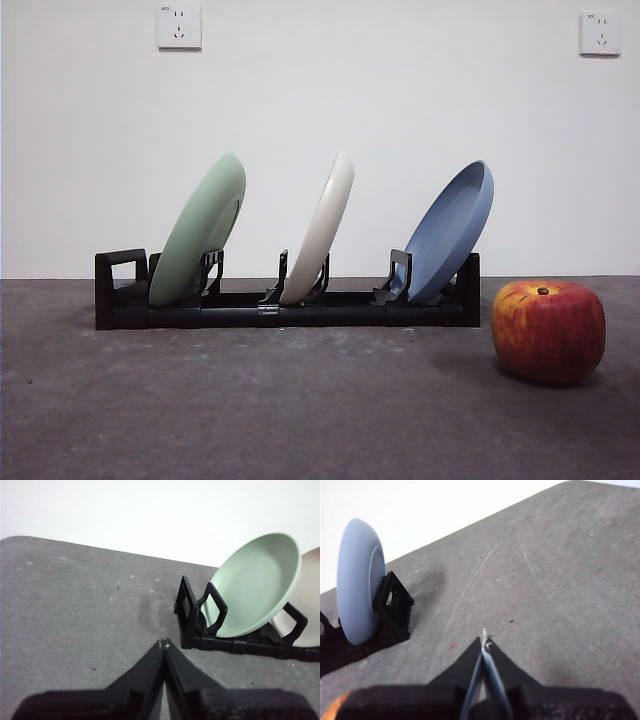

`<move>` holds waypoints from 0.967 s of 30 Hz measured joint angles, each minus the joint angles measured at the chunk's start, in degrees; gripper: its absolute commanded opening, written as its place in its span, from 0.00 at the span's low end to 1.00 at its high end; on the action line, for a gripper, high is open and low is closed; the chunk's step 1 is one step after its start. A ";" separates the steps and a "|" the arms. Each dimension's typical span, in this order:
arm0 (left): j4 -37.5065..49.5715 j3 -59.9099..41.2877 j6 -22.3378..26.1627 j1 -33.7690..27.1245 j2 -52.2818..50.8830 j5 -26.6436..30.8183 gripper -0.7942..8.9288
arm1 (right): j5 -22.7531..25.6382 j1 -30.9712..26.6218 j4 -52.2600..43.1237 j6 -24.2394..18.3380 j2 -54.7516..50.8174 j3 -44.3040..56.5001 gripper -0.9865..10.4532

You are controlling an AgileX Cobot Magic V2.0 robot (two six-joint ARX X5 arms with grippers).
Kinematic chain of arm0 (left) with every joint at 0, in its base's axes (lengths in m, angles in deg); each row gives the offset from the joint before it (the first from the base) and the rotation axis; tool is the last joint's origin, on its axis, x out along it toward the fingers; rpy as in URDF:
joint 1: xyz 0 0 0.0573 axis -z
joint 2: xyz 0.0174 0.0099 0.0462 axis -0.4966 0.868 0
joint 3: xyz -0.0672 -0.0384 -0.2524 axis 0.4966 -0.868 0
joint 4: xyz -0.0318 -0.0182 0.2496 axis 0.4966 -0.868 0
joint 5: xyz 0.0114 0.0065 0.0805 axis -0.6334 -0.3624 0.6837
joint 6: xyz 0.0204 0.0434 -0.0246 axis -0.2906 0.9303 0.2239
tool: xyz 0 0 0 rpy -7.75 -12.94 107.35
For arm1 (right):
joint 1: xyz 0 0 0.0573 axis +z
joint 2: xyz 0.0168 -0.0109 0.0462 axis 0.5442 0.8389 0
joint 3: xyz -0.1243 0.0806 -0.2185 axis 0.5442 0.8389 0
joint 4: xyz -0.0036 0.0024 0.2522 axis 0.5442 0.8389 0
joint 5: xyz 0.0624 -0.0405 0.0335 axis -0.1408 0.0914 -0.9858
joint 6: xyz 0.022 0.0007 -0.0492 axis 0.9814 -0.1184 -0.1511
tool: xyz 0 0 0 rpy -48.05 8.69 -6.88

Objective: Take the green plate from the plate rack,put the plate on the table,take the apple from the table,put the apple in the plate

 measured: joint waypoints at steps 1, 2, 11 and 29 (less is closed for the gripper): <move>0.00 0.00 -0.87 0.00 0.00 -0.02 0.08 | -0.52 0.00 0.00 0.90 0.00 -0.02 0.08; 0.02 0.00 -1.84 0.00 0.00 0.00 0.08 | -1.42 0.00 0.00 1.88 0.00 -0.02 0.08; 0.15 4.46 -8.52 0.00 1.42 -6.82 0.08 | -8.13 0.00 1.01 3.93 4.66 -9.84 0.08; -15.06 40.39 -6.10 0.00 30.69 -21.03 0.08 | -35.45 1.18 25.07 -6.01 45.66 -60.43 0.08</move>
